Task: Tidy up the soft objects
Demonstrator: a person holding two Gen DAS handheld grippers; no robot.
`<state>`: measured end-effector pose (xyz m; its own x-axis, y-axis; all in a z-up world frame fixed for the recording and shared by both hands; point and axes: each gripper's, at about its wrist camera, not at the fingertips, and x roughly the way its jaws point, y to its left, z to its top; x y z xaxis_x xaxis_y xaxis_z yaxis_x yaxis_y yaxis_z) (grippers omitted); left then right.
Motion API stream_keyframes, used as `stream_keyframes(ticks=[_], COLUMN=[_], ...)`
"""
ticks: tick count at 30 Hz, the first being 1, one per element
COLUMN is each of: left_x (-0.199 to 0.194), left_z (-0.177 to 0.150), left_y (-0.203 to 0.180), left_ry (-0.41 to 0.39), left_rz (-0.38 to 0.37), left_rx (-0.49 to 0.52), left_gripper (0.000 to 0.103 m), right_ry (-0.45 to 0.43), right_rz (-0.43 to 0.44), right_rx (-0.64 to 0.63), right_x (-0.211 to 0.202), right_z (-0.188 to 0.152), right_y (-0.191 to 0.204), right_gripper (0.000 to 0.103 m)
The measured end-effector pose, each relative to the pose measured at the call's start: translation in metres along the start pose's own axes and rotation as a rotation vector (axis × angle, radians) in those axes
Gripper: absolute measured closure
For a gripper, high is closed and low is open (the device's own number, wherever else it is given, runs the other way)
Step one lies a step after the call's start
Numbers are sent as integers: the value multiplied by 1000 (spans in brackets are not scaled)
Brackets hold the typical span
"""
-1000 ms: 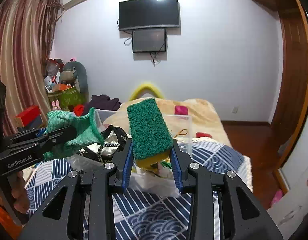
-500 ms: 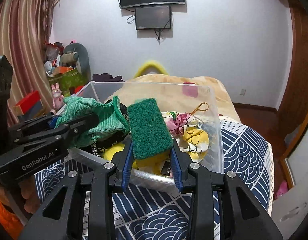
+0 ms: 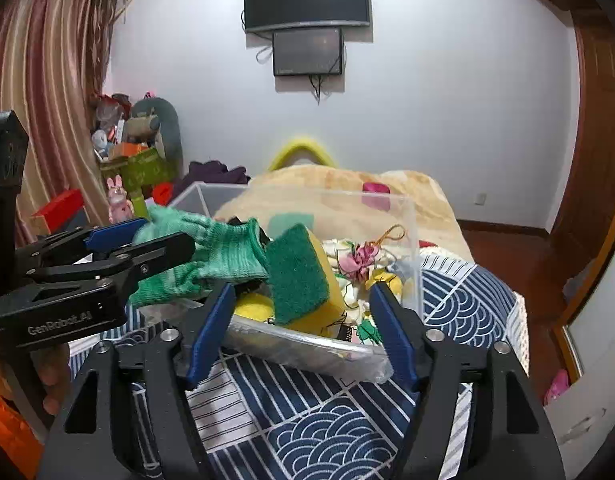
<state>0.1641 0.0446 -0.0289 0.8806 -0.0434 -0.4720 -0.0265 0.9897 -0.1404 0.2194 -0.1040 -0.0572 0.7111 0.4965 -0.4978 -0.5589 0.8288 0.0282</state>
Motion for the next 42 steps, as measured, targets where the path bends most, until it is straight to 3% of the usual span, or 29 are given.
stream_keyframes(ticks=[10, 19, 42], left_x=[-62, -98, -112], left_z=[-3, -14, -30], left_y=[-14, -26, -27], left_ry=[-102, -155, -187], left_rz=[7, 1, 32], left_rx=[38, 46, 41], left_gripper=[3, 1, 0], right_ry=[-153, -244, -233], right_rz=[-6, -12, 1], right_rx=[15, 16, 3], right_x=[-58, -92, -92], right_z=[5, -4, -16], right_y=[-3, 3, 12], right_gripper=[20, 17, 17])
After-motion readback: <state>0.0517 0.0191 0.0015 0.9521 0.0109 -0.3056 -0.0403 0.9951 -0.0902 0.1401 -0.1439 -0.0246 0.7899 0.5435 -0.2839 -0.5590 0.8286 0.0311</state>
